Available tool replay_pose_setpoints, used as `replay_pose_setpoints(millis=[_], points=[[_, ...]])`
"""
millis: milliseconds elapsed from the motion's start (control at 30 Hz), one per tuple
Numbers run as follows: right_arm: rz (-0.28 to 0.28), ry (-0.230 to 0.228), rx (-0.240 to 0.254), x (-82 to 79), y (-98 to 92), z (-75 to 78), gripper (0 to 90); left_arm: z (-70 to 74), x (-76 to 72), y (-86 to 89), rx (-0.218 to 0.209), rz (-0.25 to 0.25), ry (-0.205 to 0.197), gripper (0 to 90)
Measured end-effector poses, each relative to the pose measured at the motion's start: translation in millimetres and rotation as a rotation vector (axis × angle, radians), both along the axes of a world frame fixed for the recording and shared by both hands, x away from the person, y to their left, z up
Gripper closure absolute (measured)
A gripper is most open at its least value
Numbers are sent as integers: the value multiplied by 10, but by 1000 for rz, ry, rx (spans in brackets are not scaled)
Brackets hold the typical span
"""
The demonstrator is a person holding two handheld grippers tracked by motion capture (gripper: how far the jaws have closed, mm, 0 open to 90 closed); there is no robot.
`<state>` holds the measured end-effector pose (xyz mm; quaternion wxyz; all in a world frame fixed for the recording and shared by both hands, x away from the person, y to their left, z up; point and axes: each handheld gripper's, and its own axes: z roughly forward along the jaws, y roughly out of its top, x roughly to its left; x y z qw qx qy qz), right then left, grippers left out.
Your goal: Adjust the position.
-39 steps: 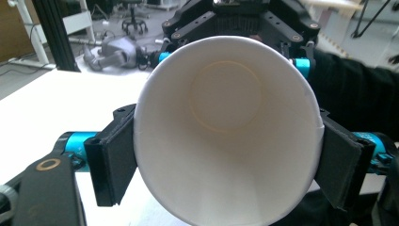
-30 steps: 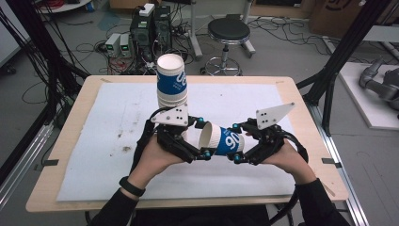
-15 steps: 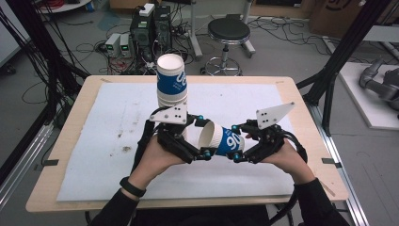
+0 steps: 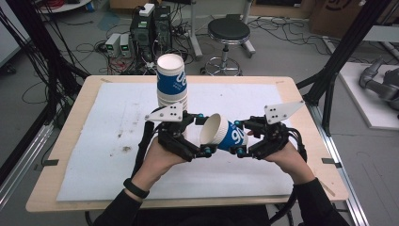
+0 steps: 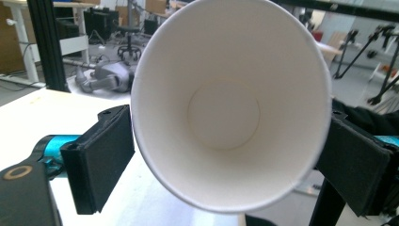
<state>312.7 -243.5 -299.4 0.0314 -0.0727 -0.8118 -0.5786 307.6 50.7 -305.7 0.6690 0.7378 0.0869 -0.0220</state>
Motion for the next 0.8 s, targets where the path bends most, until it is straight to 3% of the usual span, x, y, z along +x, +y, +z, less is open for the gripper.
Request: replay_pose_setpoints(millis=[333, 667, 800], points=[[12, -6, 14, -11, 36, -16, 290, 6, -12, 16, -29, -13, -15, 194], [17, -4, -12, -7, 61, -50, 281, 27, -13, 25, 14, -5, -30, 204], [-11, -21, -31, -7, 24, -15, 219, 63, -19, 39, 62, 4, -42, 206]])
